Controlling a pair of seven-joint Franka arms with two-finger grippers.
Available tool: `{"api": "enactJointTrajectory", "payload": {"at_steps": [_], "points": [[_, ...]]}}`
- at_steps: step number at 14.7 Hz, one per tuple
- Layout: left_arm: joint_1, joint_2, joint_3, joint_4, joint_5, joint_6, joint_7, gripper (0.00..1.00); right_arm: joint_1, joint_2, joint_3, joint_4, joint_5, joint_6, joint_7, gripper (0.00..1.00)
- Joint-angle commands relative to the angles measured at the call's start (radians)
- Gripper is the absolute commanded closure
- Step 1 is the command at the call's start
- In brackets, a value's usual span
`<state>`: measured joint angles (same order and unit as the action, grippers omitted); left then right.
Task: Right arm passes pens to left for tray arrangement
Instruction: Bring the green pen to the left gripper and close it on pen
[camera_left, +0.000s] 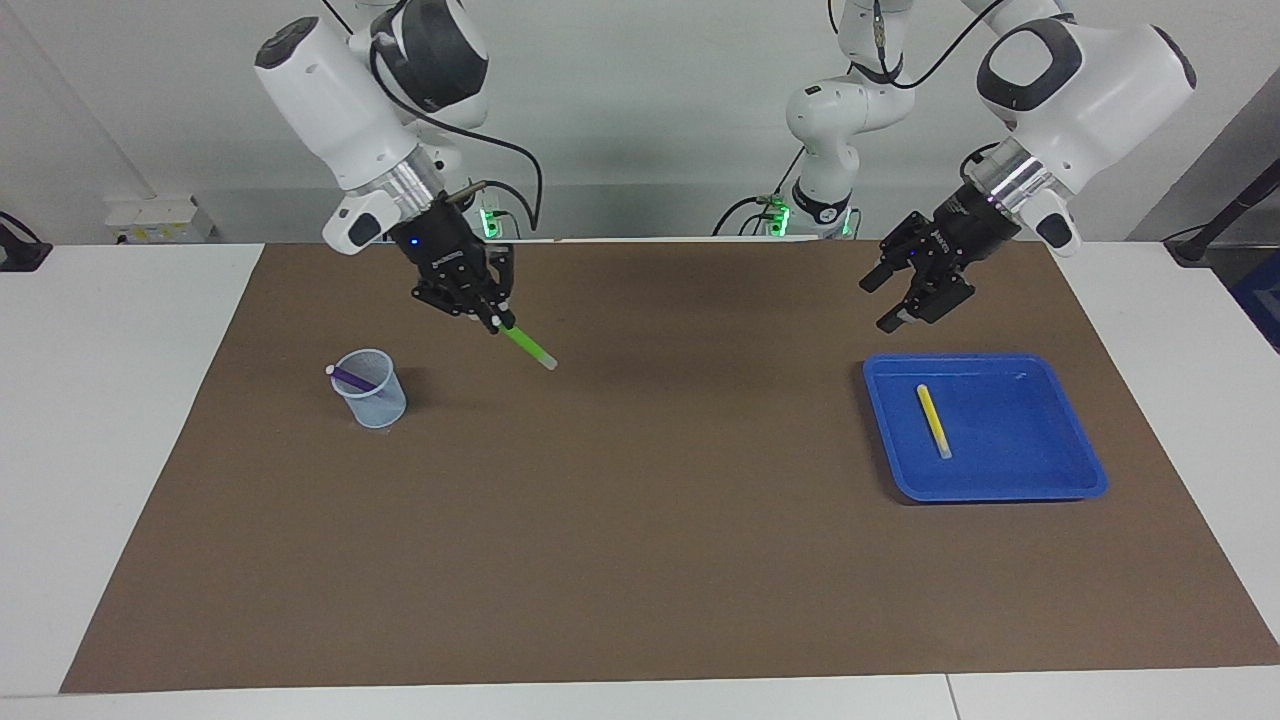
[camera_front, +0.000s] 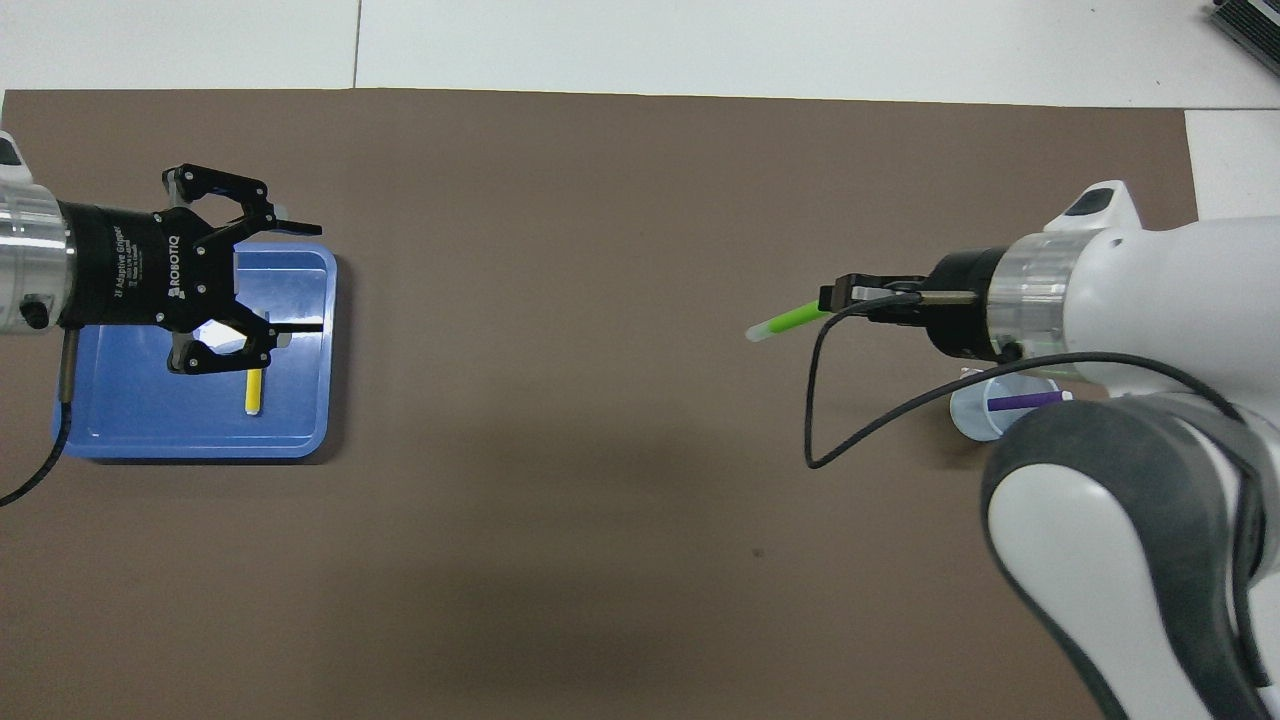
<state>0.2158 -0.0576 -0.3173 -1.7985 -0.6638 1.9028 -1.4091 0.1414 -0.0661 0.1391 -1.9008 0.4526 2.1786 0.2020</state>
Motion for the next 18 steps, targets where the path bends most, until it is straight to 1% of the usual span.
{"api": "enactJointTrajectory", "payload": {"at_steps": [1, 3, 5, 6, 7, 8, 12, 13, 16, 18], "points": [[-0.065, -0.024, 0.009, -0.022, -0.031, 0.074, -0.167, 0.18, 0.075, 0.008, -0.001, -0.004, 0.075, 0.116, 0.181, 1.00], [-0.104, -0.024, 0.009, -0.025, -0.030, 0.119, -0.263, 0.18, 0.148, 0.011, -0.001, -0.018, 0.080, 0.240, 0.340, 1.00], [-0.133, -0.024, 0.009, -0.025, -0.030, 0.121, -0.287, 0.17, 0.223, 0.015, -0.001, -0.038, 0.080, 0.341, 0.469, 1.00], [-0.153, -0.025, 0.009, -0.028, -0.031, 0.121, -0.287, 0.16, 0.259, 0.017, -0.001, -0.043, 0.080, 0.372, 0.511, 1.00], [-0.170, -0.033, 0.009, -0.041, -0.031, 0.127, -0.287, 0.04, 0.286, 0.017, -0.001, -0.047, 0.080, 0.392, 0.542, 1.00], [-0.190, -0.036, 0.009, -0.050, -0.031, 0.143, -0.286, 0.00, 0.308, 0.017, -0.001, -0.050, 0.080, 0.404, 0.562, 1.00], [-0.226, -0.036, 0.004, -0.061, -0.030, 0.163, -0.274, 0.00, 0.351, 0.015, -0.001, -0.049, 0.081, 0.406, 0.571, 1.00], [-0.237, -0.039, 0.004, -0.067, -0.030, 0.185, -0.274, 0.00, 0.356, 0.015, -0.001, -0.049, 0.081, 0.406, 0.573, 1.00], [-0.279, -0.063, 0.003, -0.137, -0.031, 0.277, -0.254, 0.00, 0.365, 0.014, 0.002, -0.049, 0.081, 0.405, 0.570, 1.00], [-0.312, -0.086, 0.003, -0.185, -0.034, 0.295, -0.231, 0.00, 0.366, 0.011, 0.002, -0.049, 0.081, 0.398, 0.560, 1.00]]}}
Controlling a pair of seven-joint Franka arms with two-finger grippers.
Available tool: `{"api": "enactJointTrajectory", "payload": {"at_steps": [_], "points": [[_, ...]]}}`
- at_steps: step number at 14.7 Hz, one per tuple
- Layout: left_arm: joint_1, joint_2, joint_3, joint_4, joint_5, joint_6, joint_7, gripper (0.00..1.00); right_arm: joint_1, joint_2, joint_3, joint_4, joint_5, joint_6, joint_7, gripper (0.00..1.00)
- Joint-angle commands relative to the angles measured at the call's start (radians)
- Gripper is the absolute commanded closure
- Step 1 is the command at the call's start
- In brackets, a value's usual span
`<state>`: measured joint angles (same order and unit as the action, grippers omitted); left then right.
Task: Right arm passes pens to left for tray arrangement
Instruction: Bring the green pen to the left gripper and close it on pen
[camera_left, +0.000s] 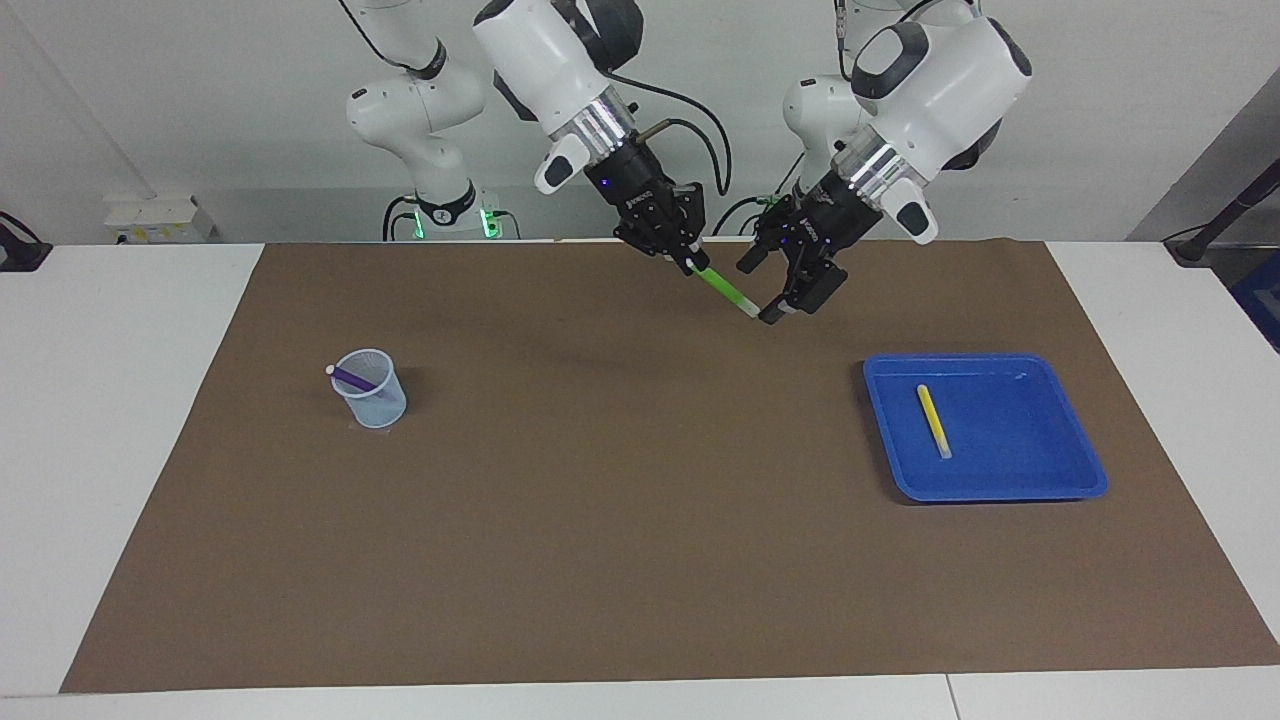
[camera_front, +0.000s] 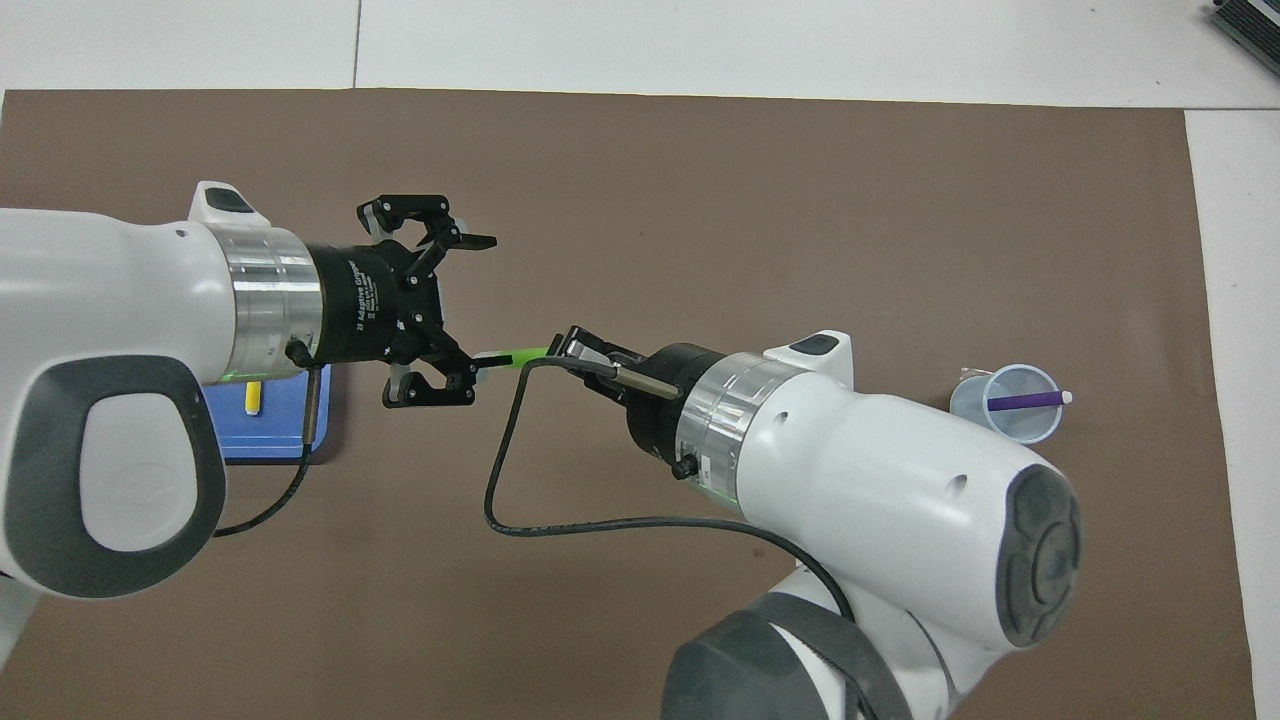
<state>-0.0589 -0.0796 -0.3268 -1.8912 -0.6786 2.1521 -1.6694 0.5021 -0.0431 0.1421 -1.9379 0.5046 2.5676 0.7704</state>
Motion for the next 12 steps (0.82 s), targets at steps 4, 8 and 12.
{"api": "enactJointTrajectory", "payload": {"at_steps": [4, 8, 12], "points": [[-0.067, -0.092, 0.012, -0.140, -0.026, 0.063, 0.030, 0.00, 0.004, -0.011, -0.001, -0.012, 0.029, 0.008, -0.011, 1.00], [-0.067, -0.097, 0.014, -0.146, -0.026, 0.060, 0.028, 0.21, 0.004, -0.009, -0.001, -0.012, 0.029, 0.010, -0.013, 1.00], [-0.065, -0.098, 0.015, -0.147, -0.026, 0.057, 0.030, 0.70, 0.003, -0.008, -0.001, -0.009, 0.029, 0.011, -0.022, 1.00]]}}
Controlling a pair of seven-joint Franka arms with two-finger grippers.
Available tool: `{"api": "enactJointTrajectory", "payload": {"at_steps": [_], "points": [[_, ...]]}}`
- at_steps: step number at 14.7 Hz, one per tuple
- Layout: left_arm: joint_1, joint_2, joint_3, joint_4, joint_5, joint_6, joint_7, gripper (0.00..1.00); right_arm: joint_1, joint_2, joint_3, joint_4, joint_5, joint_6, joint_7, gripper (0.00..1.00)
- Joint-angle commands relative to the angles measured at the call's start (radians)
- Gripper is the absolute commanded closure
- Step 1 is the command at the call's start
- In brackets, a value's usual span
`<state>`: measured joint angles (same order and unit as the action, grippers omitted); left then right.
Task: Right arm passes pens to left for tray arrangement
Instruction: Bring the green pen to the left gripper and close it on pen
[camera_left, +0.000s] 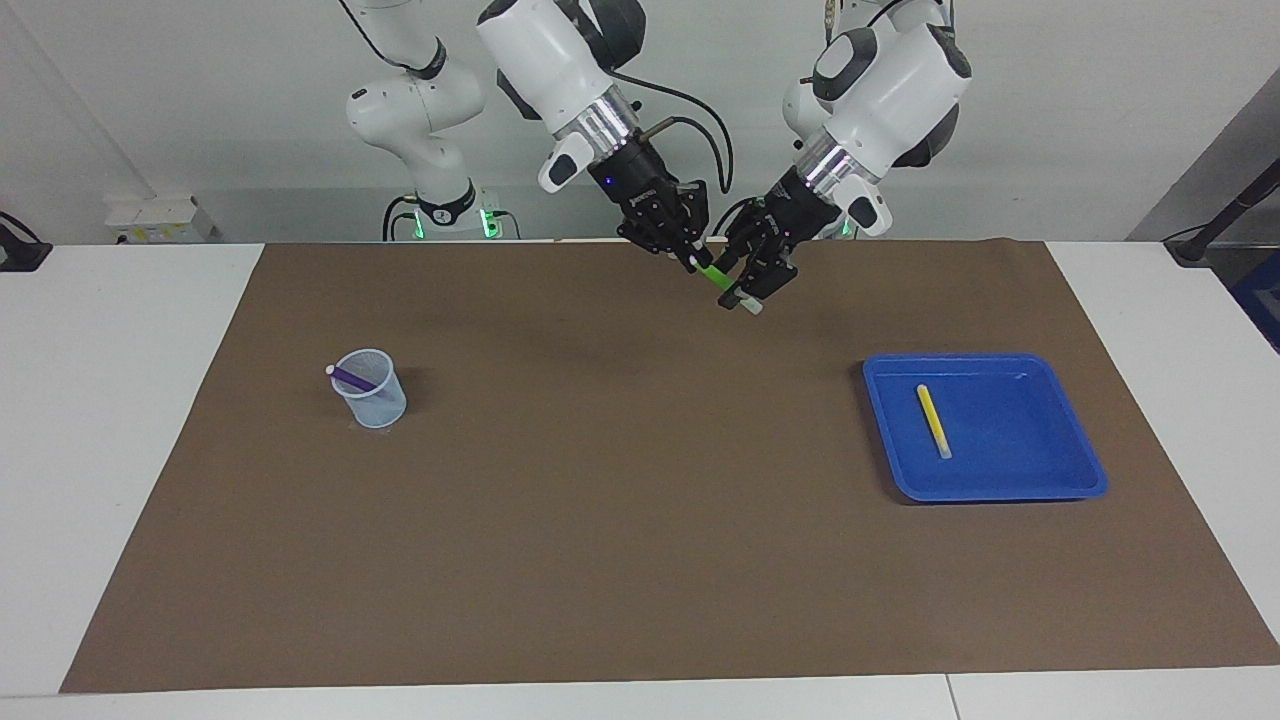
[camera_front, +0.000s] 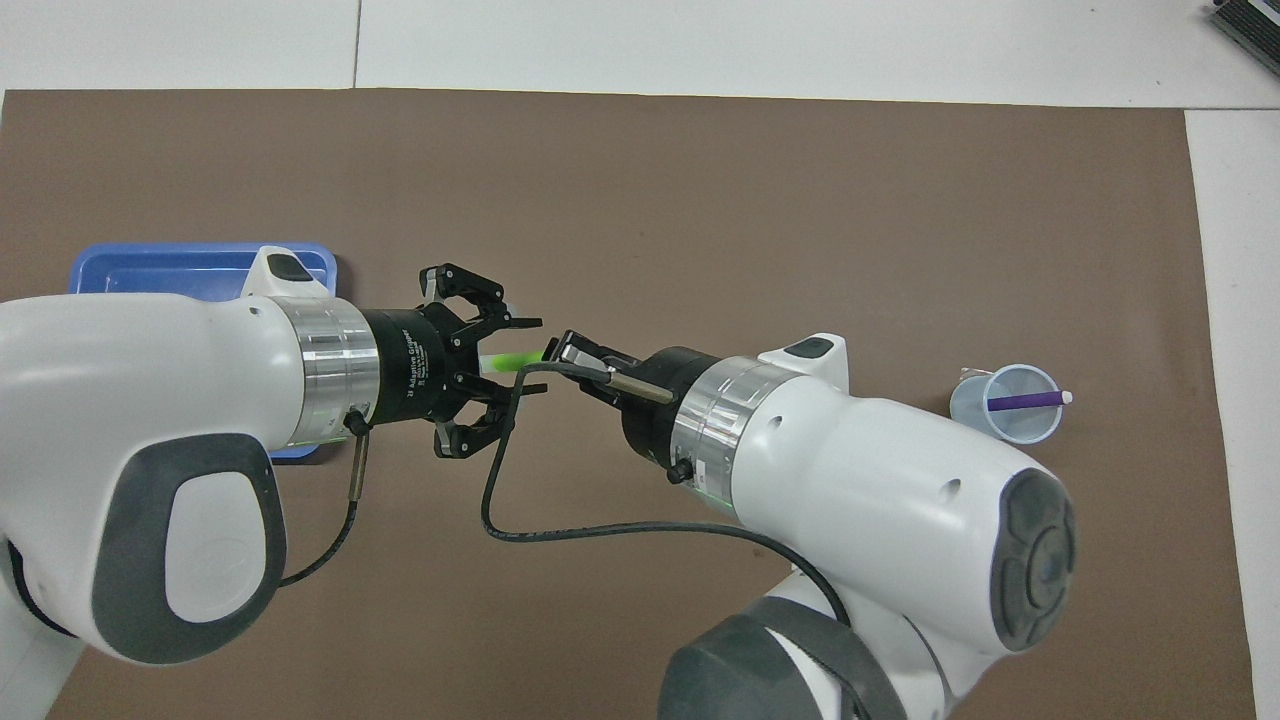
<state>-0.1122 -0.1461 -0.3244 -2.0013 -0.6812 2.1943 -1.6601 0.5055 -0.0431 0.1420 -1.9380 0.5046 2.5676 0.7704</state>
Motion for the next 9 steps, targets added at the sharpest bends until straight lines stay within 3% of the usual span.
{"api": "enactJointTrajectory", "payload": {"at_steps": [1, 2, 9], "points": [[-0.012, -0.030, 0.013, -0.036, -0.021, 0.013, 0.023, 0.87, -0.001, -0.008, -0.001, -0.009, 0.029, 0.011, -0.022, 1.00], [-0.014, -0.032, 0.013, -0.036, -0.021, 0.010, 0.025, 1.00, -0.001, -0.006, -0.001, -0.007, 0.029, 0.011, -0.022, 1.00], [-0.014, -0.030, 0.011, -0.030, -0.021, 0.002, 0.043, 1.00, -0.001, -0.006, -0.001, -0.007, 0.029, 0.011, -0.022, 1.00]]}}
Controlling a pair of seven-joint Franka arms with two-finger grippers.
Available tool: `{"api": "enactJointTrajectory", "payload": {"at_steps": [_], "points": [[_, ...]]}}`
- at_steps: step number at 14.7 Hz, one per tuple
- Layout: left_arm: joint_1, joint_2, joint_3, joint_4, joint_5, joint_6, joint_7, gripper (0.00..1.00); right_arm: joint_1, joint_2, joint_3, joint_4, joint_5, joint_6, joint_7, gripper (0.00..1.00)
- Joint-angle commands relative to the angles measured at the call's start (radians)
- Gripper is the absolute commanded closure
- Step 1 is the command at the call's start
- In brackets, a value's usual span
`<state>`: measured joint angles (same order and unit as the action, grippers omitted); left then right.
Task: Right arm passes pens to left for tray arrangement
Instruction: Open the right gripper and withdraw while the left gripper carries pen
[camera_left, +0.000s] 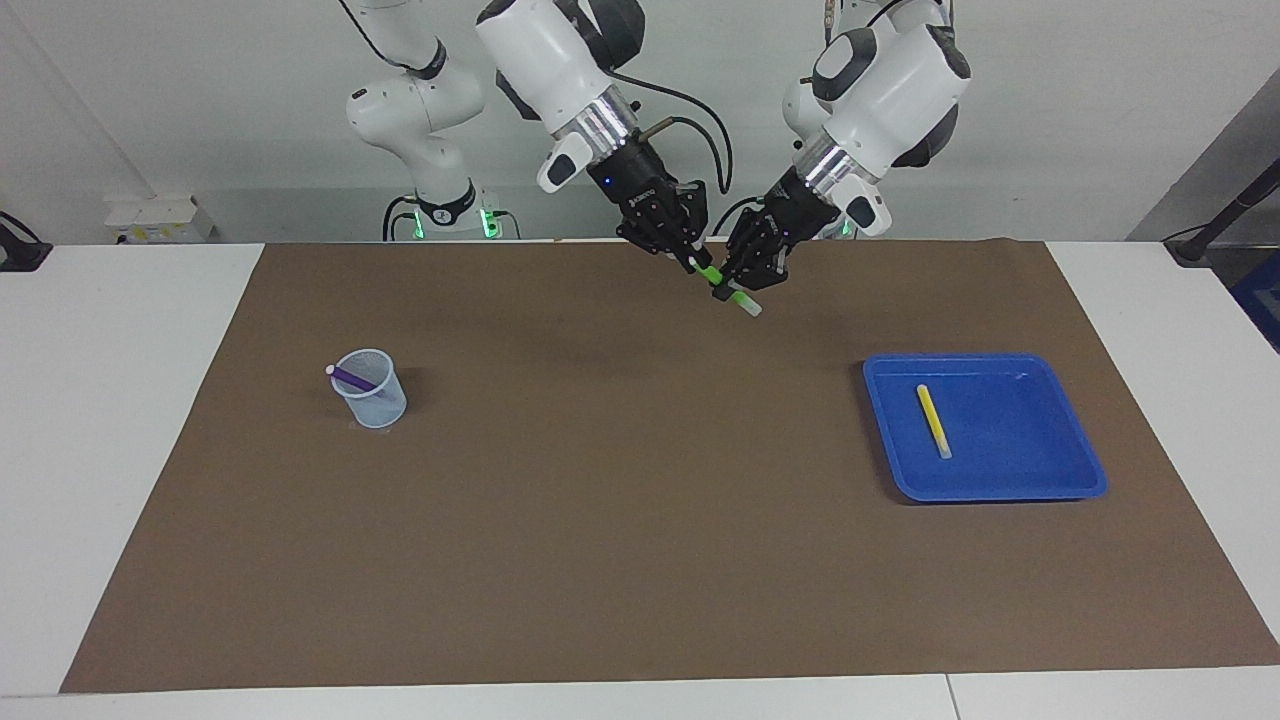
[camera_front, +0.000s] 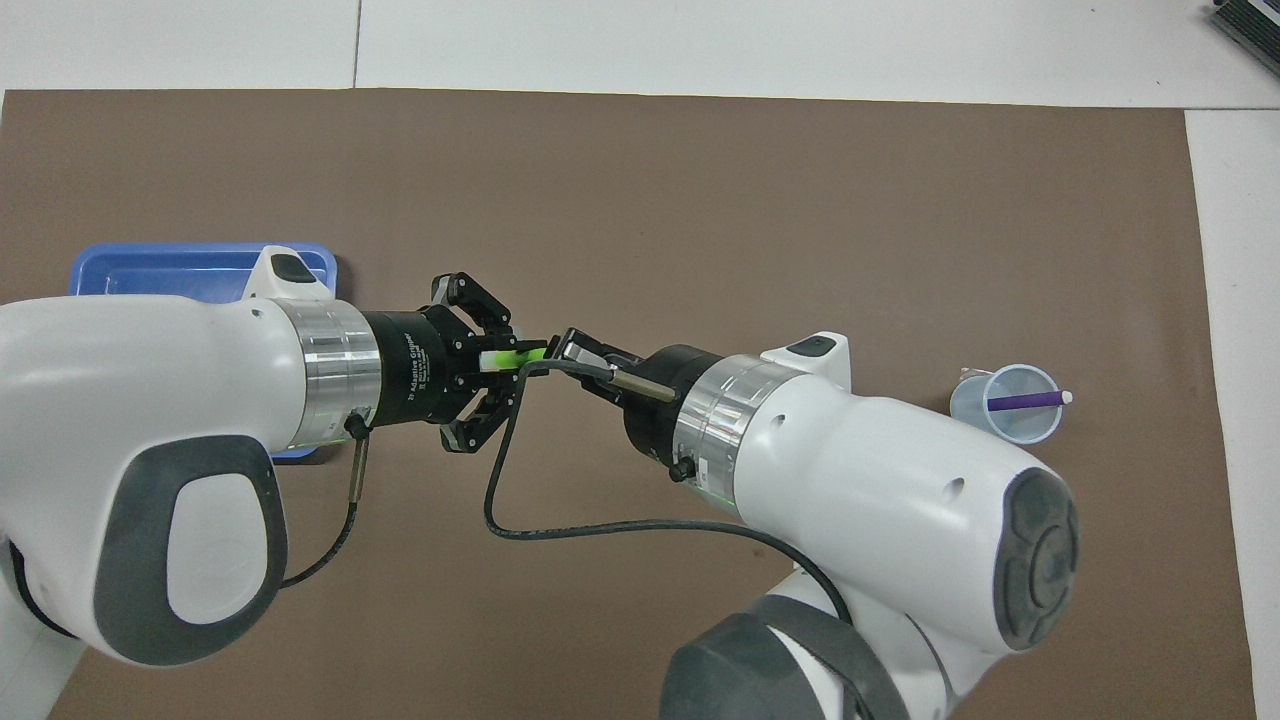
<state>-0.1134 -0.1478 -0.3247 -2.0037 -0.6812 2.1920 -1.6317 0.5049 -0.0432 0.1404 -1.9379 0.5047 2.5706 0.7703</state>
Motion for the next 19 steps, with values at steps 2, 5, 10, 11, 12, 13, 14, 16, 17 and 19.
{"api": "enactJointTrajectory", "payload": {"at_steps": [2, 5, 10, 11, 12, 13, 14, 16, 17, 19], "points": [[-0.011, -0.029, 0.012, -0.026, -0.021, -0.002, 0.015, 1.00, -0.005, -0.006, 0.001, -0.006, 0.029, 0.003, -0.020, 1.00], [-0.011, -0.029, 0.013, -0.026, -0.021, -0.002, 0.015, 1.00, -0.009, -0.006, 0.001, -0.007, 0.032, 0.005, -0.016, 0.47], [0.004, -0.030, 0.021, -0.026, -0.017, -0.073, 0.169, 1.00, -0.020, -0.006, -0.002, -0.009, 0.031, -0.007, -0.020, 0.00], [0.017, -0.033, 0.023, -0.024, -0.017, -0.112, 0.240, 1.00, -0.038, -0.010, -0.004, -0.012, 0.031, -0.041, -0.023, 0.00], [0.035, -0.042, 0.021, -0.024, -0.015, -0.147, 0.313, 1.00, -0.061, -0.015, -0.004, -0.010, 0.025, -0.093, -0.035, 0.00], [0.050, -0.045, 0.023, -0.026, -0.014, -0.178, 0.388, 1.00, -0.078, -0.018, -0.004, -0.010, 0.018, -0.136, -0.089, 0.00], [0.070, -0.048, 0.023, -0.026, -0.008, -0.216, 0.470, 1.00, -0.094, -0.021, -0.005, -0.012, 0.017, -0.179, -0.161, 0.00], [0.115, -0.059, 0.023, -0.026, 0.021, -0.299, 0.644, 1.00, -0.138, -0.030, -0.005, -0.012, 0.014, -0.266, -0.268, 0.00], [0.135, -0.061, 0.024, -0.023, 0.072, -0.348, 0.744, 1.00, -0.163, -0.032, -0.007, -0.012, 0.012, -0.306, -0.316, 0.00], [0.176, -0.068, 0.024, -0.020, 0.153, -0.431, 0.942, 1.00, -0.218, -0.047, -0.007, -0.026, -0.024, -0.403, -0.406, 0.00]]}}
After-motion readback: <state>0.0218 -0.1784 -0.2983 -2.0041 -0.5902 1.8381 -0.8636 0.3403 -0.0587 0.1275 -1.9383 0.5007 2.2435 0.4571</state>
